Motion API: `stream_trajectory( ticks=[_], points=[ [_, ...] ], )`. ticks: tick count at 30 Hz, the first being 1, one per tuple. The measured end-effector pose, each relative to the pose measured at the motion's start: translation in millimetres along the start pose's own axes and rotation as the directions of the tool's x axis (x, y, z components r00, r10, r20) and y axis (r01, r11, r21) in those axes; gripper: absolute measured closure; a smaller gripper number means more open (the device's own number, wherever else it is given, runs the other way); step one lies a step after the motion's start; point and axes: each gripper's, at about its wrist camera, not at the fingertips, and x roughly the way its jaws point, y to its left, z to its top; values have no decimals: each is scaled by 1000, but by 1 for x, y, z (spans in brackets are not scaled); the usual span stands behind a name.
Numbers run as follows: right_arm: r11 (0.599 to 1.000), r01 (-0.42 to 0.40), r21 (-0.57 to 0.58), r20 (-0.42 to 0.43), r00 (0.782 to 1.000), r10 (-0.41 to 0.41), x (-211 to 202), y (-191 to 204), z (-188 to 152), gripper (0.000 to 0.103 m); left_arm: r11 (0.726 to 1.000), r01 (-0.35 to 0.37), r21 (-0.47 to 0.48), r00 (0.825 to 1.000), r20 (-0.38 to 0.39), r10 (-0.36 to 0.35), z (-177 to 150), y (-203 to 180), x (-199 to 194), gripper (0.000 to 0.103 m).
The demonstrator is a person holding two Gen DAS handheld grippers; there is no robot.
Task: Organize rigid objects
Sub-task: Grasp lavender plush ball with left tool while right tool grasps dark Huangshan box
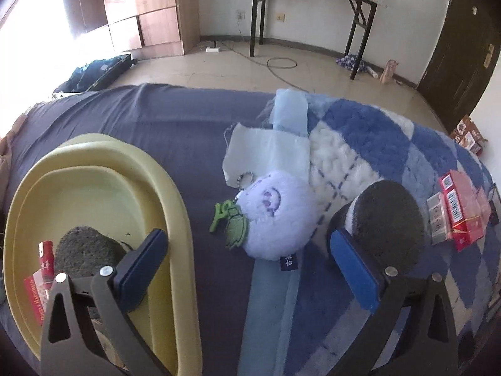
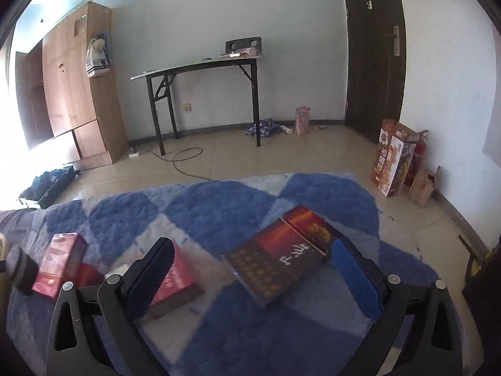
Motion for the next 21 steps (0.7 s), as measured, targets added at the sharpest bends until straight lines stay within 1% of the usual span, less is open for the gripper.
stream_trajectory(
  ticks=[2,3,5,8,9,10,11,12,13,14,15,16,17,18,19,21],
  points=[
    [999,13,31,-21,1000,-12,15,-8,0,0,999,-34,17,999,1,34,1,-7,2,1],
    [998,-2,55,-34,999,3,22,-12,1,0,999,-39,22,999,7,39,2,-9,1,1],
    [994,-41,100,-60,997,48,35,-22,1,0,1000,-19,13,1000,20,19,3,-13,1,1],
    [984,-25,177,-109,993,45,53,-41,1,0,1000,20,-1,1000,23,-20,3,-16,2,3],
    [980,-26,196,-111,993,49,54,-44,3,0,999,38,-8,999,18,-38,3,-16,3,9],
    [977,-25,212,-109,993,49,53,-48,8,0,998,55,-18,998,16,-54,3,-16,3,12],
    [974,-18,225,-100,994,42,51,-50,12,0,997,73,-27,997,17,-73,4,-16,4,18],
    [974,-13,226,-95,995,36,49,-50,13,0,995,94,-34,996,16,-93,3,-15,6,21],
    [978,-9,207,-100,994,30,51,-45,13,0,995,98,-35,995,9,-98,3,-15,8,24],
    [982,-5,191,-109,994,26,52,-42,12,0,994,99,-35,995,-2,-99,3,-15,10,37],
    [984,0,178,-118,993,21,54,-39,11,0,995,90,-34,996,-18,-91,1,-16,12,46],
    [986,8,166,-127,992,13,56,-38,11,1,998,65,-27,998,-22,-65,0,-15,14,51],
    [987,9,161,-126,992,11,60,-36,10,3,999,49,-22,999,-18,-49,0,-14,15,57],
    [987,0,158,-119,993,19,59,-36,10,12,997,64,-32,998,-18,-64,-1,-13,13,57],
    [987,-33,160,-103,993,50,58,-37,9,20,996,79,-47,997,-14,-80,0,-9,11,58],
    [984,-62,169,-90,993,78,57,-39,7,28,994,97,-43,995,4,-97,0,-7,4,58]
  ],
)
